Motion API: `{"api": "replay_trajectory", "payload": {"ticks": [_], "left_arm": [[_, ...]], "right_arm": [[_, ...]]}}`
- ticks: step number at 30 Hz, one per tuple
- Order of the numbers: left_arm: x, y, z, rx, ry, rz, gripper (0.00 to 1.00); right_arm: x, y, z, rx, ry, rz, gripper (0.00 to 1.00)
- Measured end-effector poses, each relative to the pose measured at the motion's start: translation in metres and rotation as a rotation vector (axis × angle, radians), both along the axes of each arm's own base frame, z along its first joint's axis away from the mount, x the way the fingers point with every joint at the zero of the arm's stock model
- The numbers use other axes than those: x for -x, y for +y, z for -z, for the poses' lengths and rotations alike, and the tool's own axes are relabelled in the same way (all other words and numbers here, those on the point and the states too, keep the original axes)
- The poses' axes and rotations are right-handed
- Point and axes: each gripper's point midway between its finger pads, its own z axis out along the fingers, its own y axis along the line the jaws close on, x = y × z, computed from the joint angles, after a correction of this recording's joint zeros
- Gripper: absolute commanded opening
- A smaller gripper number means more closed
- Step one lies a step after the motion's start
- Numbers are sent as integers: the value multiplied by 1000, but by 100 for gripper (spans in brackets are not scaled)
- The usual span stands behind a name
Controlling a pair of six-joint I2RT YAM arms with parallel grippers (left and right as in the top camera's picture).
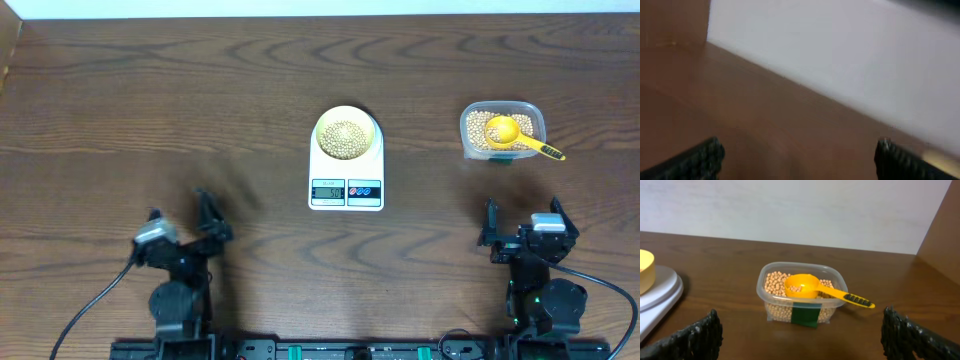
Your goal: Scoop item into bowl and weigh 50g on scale
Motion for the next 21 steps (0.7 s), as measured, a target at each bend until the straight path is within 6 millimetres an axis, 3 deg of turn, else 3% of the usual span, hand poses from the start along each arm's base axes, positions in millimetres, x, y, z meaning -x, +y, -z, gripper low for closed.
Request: {"api": "replay_trajectory", "payload": {"ticks": [7, 21], "left_arm": [[0, -9, 1, -130, 39, 64, 98], [0, -10, 1, -165, 45, 75, 98]], "right_arm": [[0, 0, 0, 2, 1, 0, 99], [0, 0, 0, 2, 1, 0, 99]]}}
